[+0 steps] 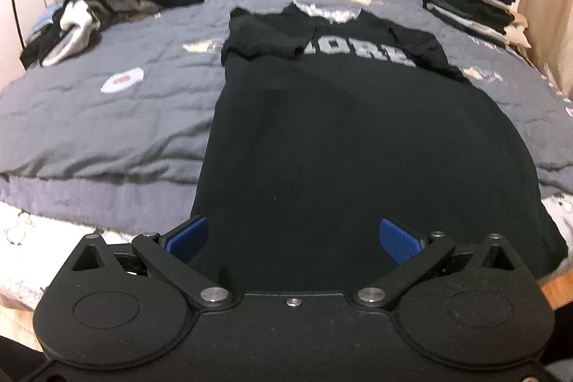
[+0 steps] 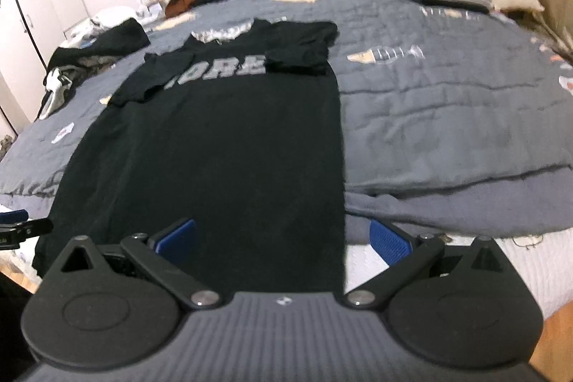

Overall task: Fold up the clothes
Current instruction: 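Grasp the sweatshirt hem with the left gripper while the right gripper grasps beside it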

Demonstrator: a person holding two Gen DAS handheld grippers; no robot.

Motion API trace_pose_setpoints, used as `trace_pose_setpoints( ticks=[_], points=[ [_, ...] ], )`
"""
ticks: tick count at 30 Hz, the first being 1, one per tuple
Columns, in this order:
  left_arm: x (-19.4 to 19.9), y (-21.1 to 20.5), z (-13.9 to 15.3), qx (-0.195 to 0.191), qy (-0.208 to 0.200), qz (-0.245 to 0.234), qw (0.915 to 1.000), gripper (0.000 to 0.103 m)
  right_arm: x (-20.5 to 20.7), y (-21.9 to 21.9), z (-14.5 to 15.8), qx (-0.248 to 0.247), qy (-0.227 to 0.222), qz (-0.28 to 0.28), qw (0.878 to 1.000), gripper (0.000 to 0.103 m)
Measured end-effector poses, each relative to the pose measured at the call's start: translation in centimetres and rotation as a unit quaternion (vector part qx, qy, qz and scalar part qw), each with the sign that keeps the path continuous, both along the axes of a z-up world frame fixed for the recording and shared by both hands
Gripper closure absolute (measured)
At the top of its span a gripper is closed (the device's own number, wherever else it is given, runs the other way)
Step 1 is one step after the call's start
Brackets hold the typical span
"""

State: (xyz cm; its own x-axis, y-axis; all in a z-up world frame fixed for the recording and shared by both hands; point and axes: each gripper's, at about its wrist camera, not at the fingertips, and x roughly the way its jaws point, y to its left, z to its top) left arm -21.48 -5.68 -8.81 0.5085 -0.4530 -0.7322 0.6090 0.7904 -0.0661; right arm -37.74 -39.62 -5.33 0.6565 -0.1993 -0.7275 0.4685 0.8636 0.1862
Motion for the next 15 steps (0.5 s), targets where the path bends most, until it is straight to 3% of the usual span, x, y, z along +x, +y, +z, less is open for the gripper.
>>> trace_pose_setpoints(
  ticks=[5, 11, 15],
  points=[
    [1.0, 1.2, 1.2, 0.014, 0.037, -0.024, 0.9989, 0.000, -0.2, -1.9, 0.0, 0.032, 0.048, 0.031, 0.998, 0.000],
    [2.4, 1.7, 1.9, 0.040, 0.080, -0.044, 0.9951, 0.000, -0.9, -4.1, -1.7, 0.119, 0.098, 0.031, 0.987, 0.002],
    [3.0, 2.0, 1.6, 0.052, 0.103, -0.054, 0.9918, 0.004, -1.0, -4.3, -2.6, 0.137, 0.127, 0.050, 0.981, 0.004]
  ],
)
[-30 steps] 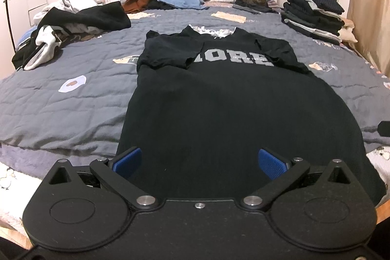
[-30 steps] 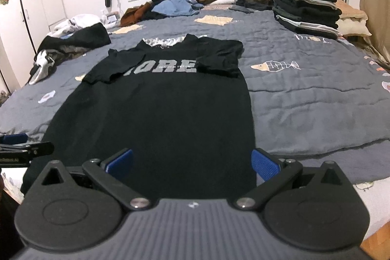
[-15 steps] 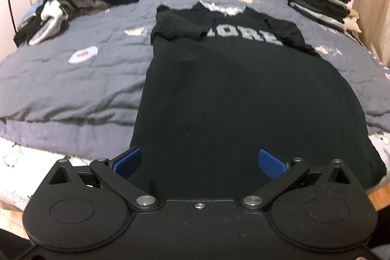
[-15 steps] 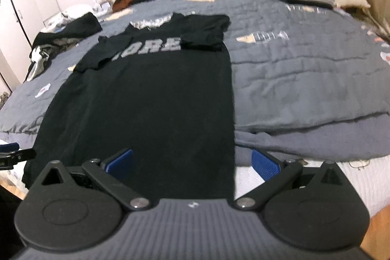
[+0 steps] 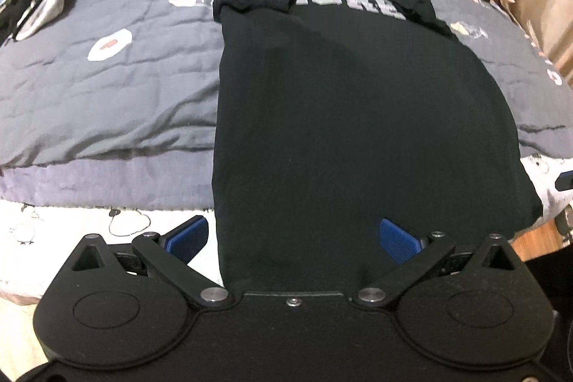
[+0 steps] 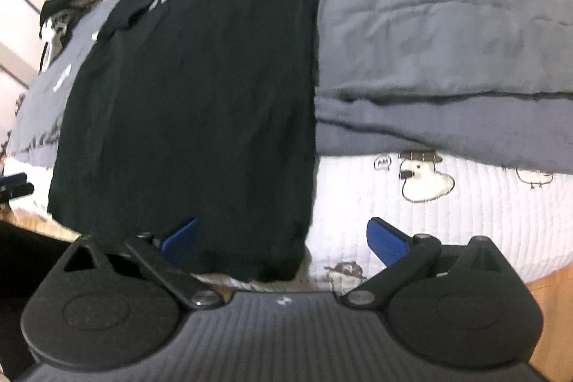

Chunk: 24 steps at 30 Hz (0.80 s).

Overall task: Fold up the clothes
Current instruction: 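Grasp the sweatshirt hem with the left gripper while the right gripper grasps beside it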

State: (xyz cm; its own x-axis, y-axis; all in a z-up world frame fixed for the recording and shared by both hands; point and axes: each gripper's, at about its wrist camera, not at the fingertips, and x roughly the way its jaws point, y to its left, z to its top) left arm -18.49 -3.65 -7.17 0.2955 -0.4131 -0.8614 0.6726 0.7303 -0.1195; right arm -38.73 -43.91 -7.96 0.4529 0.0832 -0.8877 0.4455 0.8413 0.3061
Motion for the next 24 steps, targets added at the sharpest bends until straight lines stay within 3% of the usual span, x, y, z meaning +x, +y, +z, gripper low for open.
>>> trace_pose_setpoints(
  ticks=[12, 24],
  points=[
    [1.9, 1.7, -1.0, 0.043, 0.066, 0.000, 0.9969, 0.048, 0.8, -0.3, -1.8, 0.044, 0.022, 0.027, 0.998, 0.026],
    [3.3, 1.8, -3.1, 0.104, 0.086, -0.022, 0.9906, 0.054, 1.3, -0.2, -3.8, 0.069, 0.025, 0.019, 0.997, 0.030]
  ],
)
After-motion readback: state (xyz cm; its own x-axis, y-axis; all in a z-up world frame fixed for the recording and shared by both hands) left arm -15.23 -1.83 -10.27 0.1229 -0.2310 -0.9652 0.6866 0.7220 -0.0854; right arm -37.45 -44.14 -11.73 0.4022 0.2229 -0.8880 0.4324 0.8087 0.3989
